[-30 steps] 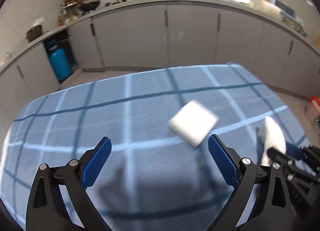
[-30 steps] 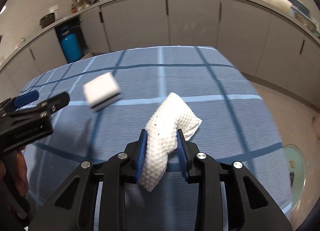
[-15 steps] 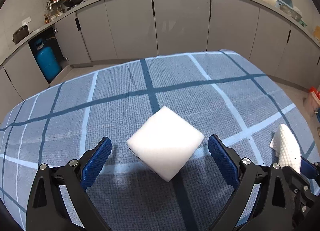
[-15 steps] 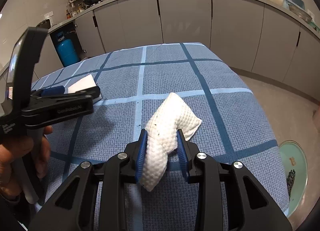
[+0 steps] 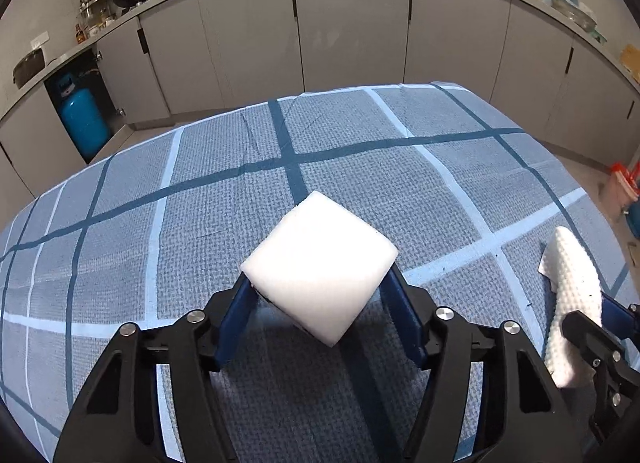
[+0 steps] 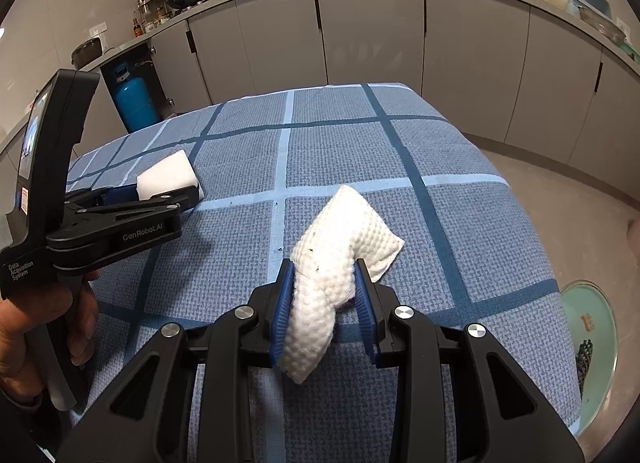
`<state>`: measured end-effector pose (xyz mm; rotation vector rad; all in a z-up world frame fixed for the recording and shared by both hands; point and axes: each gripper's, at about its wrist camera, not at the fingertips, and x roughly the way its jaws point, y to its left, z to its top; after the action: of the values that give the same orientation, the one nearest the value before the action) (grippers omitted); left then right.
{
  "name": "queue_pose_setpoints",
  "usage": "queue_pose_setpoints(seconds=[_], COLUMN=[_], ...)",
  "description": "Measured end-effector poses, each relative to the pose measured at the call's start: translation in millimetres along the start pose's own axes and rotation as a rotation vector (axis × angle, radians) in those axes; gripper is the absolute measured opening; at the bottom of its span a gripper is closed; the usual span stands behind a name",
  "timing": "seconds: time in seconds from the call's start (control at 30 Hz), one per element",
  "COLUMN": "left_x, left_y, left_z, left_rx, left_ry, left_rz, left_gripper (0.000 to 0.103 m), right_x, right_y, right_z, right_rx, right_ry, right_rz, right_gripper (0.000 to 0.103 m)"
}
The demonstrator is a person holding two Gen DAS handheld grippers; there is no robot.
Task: Collect trash
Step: 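Carry the sponge and cloth over the basin and open both tools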
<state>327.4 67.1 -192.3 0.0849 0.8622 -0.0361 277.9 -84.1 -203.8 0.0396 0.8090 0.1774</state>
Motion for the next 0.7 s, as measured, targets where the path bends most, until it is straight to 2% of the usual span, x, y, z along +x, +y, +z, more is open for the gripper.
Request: queue_pose_setpoints(seconds=[0.37, 0.7], left_x=[-22.2, -59.4], left_y=[-2.2, -17.6], left_z=[-1.9, -9.9], left_rx=[0.027, 0.041], left_ry=[-0.033, -0.068], left_rz=[0.015, -0.003], left_gripper=[0.060, 0.060], right_x=[-5.9, -33.2], right_y=[1.1, -1.2], right_z=[-2.1, -7.0], right_rx=[-0.012, -0.027], right_ry=[-0.009, -0.043], right_rz=[0.017, 0.028], right_gripper=[0.032, 0.032])
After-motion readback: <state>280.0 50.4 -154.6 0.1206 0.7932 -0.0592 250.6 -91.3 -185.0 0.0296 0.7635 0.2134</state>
